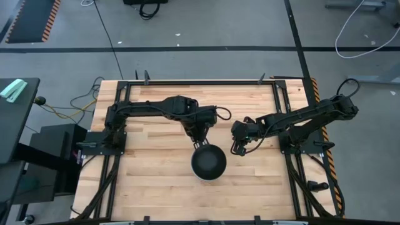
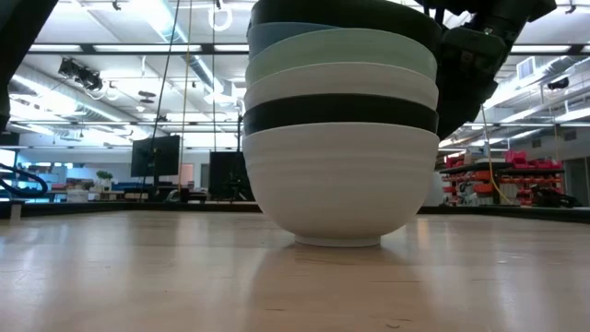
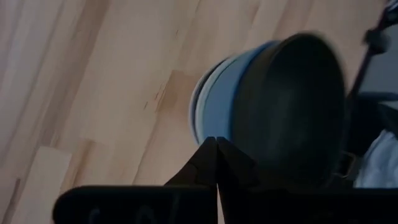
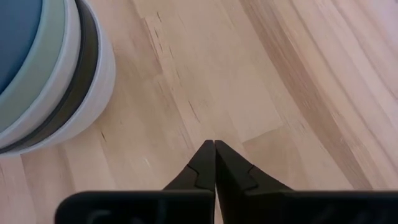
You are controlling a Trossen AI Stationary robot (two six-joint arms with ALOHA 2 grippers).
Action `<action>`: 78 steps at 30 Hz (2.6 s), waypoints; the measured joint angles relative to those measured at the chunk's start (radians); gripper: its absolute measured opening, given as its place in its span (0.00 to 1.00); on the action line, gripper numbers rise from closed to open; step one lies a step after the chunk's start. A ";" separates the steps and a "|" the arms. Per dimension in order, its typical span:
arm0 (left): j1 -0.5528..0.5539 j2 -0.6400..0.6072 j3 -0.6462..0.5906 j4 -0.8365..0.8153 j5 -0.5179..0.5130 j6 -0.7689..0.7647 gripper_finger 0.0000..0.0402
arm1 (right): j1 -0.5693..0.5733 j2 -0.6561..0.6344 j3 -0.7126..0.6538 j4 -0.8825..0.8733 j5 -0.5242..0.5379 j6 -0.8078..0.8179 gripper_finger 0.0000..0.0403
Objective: Nest bowls inside each other
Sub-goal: Stack the stacked bowls on top of the light blue bowl, then return to Home Position
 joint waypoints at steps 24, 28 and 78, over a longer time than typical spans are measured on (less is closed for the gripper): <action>-0.179 0.021 0.098 0.037 -0.005 -0.008 0.01 | 0.003 0.000 0.000 -0.001 0.000 -0.015 0.01; -0.170 0.057 0.098 0.038 -0.005 -0.005 0.01 | 0.003 0.000 0.000 -0.001 0.000 -0.014 0.00; -0.068 0.040 0.099 -0.069 -0.179 0.115 0.14 | 0.003 0.000 -0.001 0.002 0.011 -0.016 0.02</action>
